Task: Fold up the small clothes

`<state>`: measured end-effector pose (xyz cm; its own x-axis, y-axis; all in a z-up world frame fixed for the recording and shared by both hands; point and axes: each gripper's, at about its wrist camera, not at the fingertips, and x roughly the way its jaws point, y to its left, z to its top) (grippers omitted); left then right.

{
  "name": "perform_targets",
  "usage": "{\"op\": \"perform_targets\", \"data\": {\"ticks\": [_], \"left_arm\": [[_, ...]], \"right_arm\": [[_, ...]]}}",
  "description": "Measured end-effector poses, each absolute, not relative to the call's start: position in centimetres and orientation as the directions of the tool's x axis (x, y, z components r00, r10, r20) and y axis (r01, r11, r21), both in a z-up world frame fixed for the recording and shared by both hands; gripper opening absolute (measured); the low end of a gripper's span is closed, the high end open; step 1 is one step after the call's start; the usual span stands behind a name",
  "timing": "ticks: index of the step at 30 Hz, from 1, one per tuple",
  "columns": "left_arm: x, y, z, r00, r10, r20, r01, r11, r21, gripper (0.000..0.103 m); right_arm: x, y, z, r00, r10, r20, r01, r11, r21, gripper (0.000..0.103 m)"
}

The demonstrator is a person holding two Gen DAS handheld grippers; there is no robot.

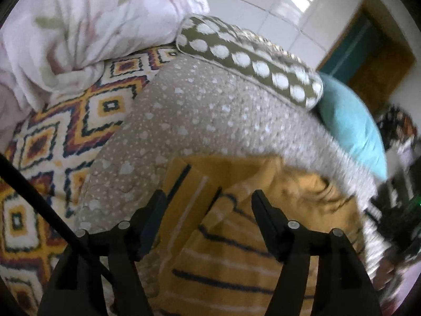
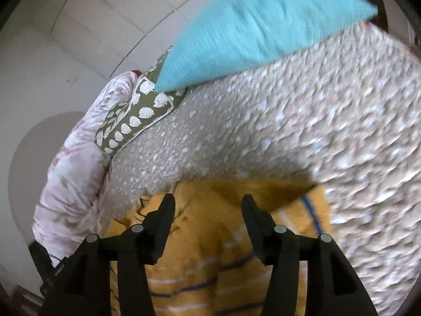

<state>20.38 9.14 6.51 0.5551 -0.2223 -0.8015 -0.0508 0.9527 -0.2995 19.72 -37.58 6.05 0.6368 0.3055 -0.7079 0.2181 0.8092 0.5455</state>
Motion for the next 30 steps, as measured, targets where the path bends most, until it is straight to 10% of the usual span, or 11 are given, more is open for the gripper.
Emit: {"op": "perform_targets", "data": {"ticks": [4, 7, 21, 30], "left_arm": [[20.6, 7.7, 4.6, 0.499, -0.181, -0.848, 0.001, 0.978, -0.209, 0.067], [21.6, 7.5, 3.7, 0.497, 0.067, -0.865, -0.058, 0.997, 0.044, 0.061], [13.4, 11.2, 6.1, 0.546, -0.145, -0.825, -0.001, 0.985, -0.173, 0.079], [10.6, 14.4, 3.6, 0.488, 0.189, -0.852, -0.172, 0.978, 0.119, 0.077]], "right_arm": [[17.1, -37.8, 6.7, 0.617, 0.245, -0.748, 0.175, 0.883, 0.435, 0.058], [14.9, -37.6, 6.8, 0.604, 0.252, -0.756, 0.131, 0.904, 0.406, 0.058], [4.1, -36.7, 5.7, 0.625, 0.181, -0.759, 0.038, 0.964, 0.262, 0.058], [0.7, -39.7, 3.5, 0.553, 0.035, -0.832, 0.189, 0.968, 0.167, 0.060]]}}
